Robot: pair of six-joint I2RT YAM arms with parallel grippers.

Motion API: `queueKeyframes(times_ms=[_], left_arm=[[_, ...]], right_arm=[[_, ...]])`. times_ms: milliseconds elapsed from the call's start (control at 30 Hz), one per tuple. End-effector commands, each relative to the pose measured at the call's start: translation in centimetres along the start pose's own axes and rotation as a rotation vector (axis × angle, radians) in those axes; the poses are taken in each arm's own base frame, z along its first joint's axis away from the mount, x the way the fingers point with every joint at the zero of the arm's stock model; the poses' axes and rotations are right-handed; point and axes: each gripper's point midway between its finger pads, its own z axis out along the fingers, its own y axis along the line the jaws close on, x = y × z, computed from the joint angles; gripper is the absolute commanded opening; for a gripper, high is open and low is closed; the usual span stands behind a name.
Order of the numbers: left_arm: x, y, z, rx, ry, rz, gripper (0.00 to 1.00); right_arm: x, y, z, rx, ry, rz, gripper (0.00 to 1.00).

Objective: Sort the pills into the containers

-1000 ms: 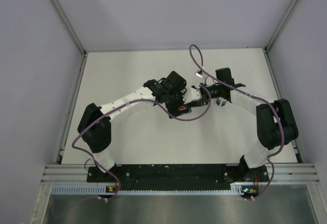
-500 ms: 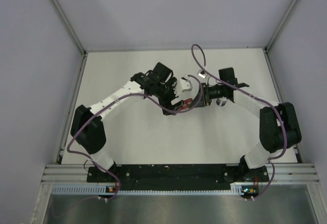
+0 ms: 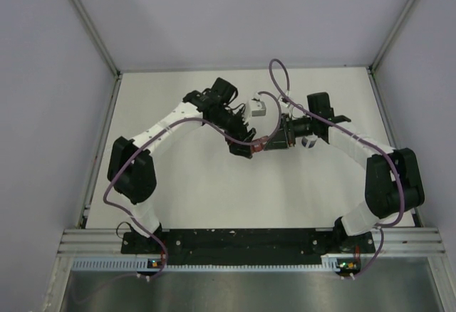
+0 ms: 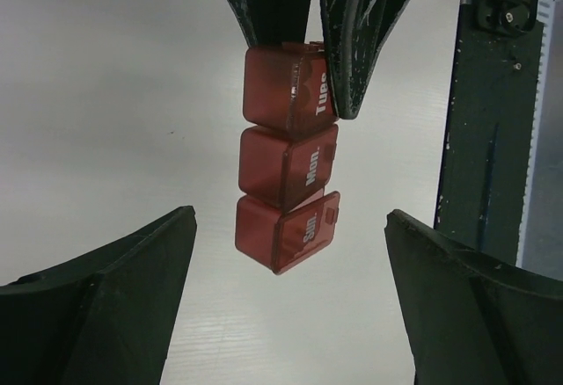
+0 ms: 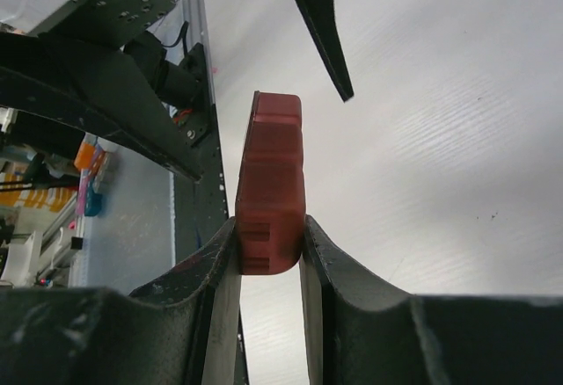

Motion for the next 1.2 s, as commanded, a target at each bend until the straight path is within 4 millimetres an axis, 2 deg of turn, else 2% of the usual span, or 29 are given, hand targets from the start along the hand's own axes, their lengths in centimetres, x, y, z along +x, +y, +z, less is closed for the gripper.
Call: queueKeyframes(times_ms=[0,333,567,767,933,967,1000,1033,1167], left_arm=[[-0.9,-1.1,0.6,0.102,-0.030,-0.041,0.91],[-0.3,-0.9,1.9,0.152,-0.026,-0.082,0.62],[-0.2,-0.8,2.3,0.165,-0.020,-0.104,0.38],[0.4,-0.6,2.5,0.152,-0.004,-0.111,0.33],[0.6,-0.1,2.5,0.113,0.004,-0.118,0.22],[0.6,0.0,2.5,0.107,0.006,-0.126,0.18],[0.7,0.4,2.6,0.090,0.014,-0.129,0.04],[0.8,0.5,2.6,0.085,0.020,-0.132,0.00],[0.8,1.3,2.4,0.034,0.032,-0.139,0.00]], right_arm=[[-1.4,2.0,-0.7,-0.048,-0.038,-0.102,0.00],[-1.4,1.9,-0.6,-0.047,-0.045,-0.103,0.00],[-1.4,1.8,-0.5,-0.039,-0.047,-0.075,0.00],[-1.5,1.7,-0.5,-0.035,-0.049,-0.075,0.00],[-1.5,1.5,-0.5,-0.025,-0.050,-0.071,0.00],[-1.5,1.5,-0.5,-0.024,-0.050,-0.072,0.00],[-1.5,1.5,-0.5,-0.023,-0.050,-0.071,0.00],[-1.5,1.4,-0.5,-0.019,-0.051,-0.071,0.00],[-1.3,1.2,-0.4,-0.012,-0.049,-0.065,0.00]])
